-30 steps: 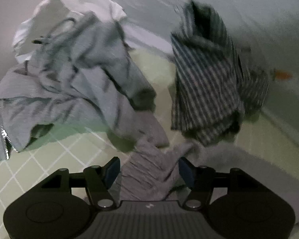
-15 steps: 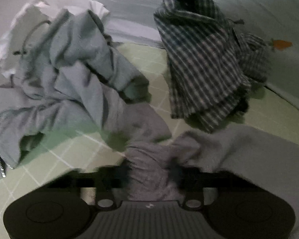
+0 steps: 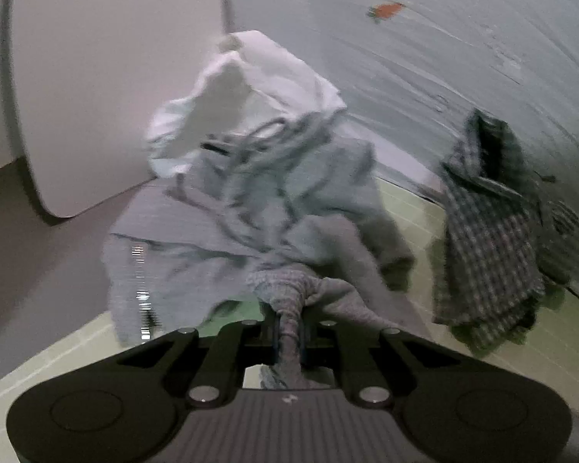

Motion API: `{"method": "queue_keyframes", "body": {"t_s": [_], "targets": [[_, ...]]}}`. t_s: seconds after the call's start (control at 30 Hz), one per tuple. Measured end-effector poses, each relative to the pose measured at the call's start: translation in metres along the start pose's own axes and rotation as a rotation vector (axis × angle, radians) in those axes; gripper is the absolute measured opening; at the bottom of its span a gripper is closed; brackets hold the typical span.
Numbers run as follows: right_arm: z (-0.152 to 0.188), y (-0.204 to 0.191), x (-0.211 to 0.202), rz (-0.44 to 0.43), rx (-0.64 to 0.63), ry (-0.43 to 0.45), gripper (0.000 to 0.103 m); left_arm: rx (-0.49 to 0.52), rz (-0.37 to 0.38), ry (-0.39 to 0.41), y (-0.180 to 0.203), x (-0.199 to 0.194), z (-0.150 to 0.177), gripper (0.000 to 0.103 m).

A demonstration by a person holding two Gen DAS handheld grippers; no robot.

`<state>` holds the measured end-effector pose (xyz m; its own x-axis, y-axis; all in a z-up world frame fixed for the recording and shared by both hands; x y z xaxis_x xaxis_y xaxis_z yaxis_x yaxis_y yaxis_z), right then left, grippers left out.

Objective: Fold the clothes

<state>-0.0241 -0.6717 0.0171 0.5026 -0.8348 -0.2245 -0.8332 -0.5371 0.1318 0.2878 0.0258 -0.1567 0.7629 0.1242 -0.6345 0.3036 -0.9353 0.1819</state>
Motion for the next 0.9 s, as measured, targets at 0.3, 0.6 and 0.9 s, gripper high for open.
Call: {"method": "queue_keyframes", "body": {"t_s": [0.3,0.6,0.9], "targets": [[-0.025,0.025,-0.029,0.063,-0.040,0.035,0.002,-0.052,-0.050,0.018,-0.037,-0.014,-0.008,0.010],[0.047,-0.069,0.097,-0.175,-0.061,-0.308,0.004,-0.086,-0.091,-0.009,-0.046,-0.004,-0.002,0.010],[0.147,-0.065,0.091,-0.169,0.159,-0.522,0.019,-0.124,-0.116,-0.056,-0.054,0.002,0.011,0.010]]}}
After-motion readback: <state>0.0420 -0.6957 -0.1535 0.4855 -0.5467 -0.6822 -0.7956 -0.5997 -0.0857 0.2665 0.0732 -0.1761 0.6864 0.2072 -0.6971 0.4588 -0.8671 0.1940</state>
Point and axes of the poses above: each gripper's, at about its wrist camera, not at the fingertips, and x roughly the way its jaws point, y to its right, z to its underside, the point moved 6 cm from there along x, roughly the way its jaws point, and after that the axes turned 10 degrees about -x, right-handed, at the moved point
